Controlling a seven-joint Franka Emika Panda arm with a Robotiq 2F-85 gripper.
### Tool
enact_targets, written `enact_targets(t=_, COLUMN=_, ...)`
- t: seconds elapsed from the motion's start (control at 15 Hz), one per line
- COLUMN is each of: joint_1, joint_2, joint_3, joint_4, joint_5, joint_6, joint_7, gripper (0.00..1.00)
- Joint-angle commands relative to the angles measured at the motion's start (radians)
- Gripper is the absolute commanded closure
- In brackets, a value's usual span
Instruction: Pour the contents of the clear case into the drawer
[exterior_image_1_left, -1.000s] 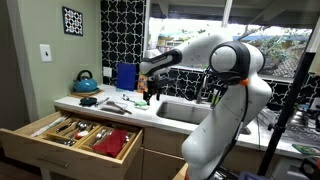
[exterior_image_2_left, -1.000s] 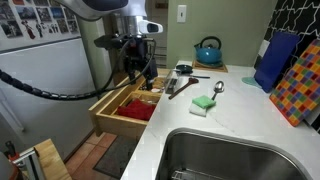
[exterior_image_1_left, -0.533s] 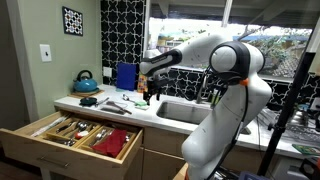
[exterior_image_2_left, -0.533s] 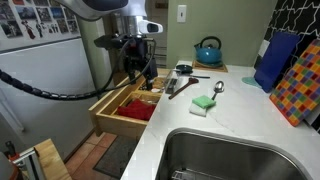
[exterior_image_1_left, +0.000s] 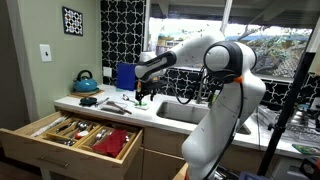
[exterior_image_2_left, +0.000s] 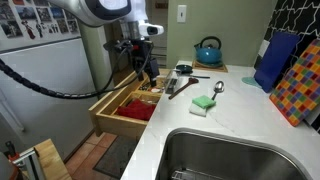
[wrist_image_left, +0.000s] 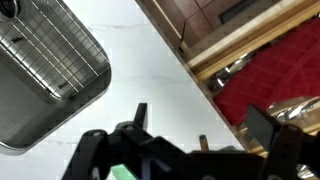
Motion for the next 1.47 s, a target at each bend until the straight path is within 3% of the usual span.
enact_targets(t=0.0, joint_1=0.008, joint_2=0.136, joint_3=0.028, joint_4=0.039, joint_5=0.057, joint_6=0.204, joint_7=0.181, gripper=0.00)
enact_targets(t=0.27, joint_1=0.002, joint_2=0.276, joint_3=0.027, joint_4=0.111, joint_5=0.109, joint_6=0.379, joint_7=0.344, gripper=0.00)
enact_targets(t=0.33, joint_1=0.010, joint_2=0.206, joint_3=0.028, joint_4=0.056, joint_5=0.077, joint_6=0.338, joint_7=0.286, gripper=0.00)
enact_targets(t=0.6, joint_1=0.014, joint_2=0.278, joint_3=0.018, joint_4=0.112, joint_5=0.097, joint_6=0.371, joint_7=0.329, gripper=0.00)
enact_targets(t=1.13, joint_1=0.026, joint_2=0.444, joint_3=0.008, joint_4=0.276, joint_5=0.261, joint_6=0.346, joint_7=0.352, gripper=0.00)
enact_targets(t=1.4, joint_1=0.043, joint_2=0.540, joint_3=-0.006, joint_4=0.345, joint_5=0.244, joint_6=0.340, joint_7=0.423, gripper=0.00)
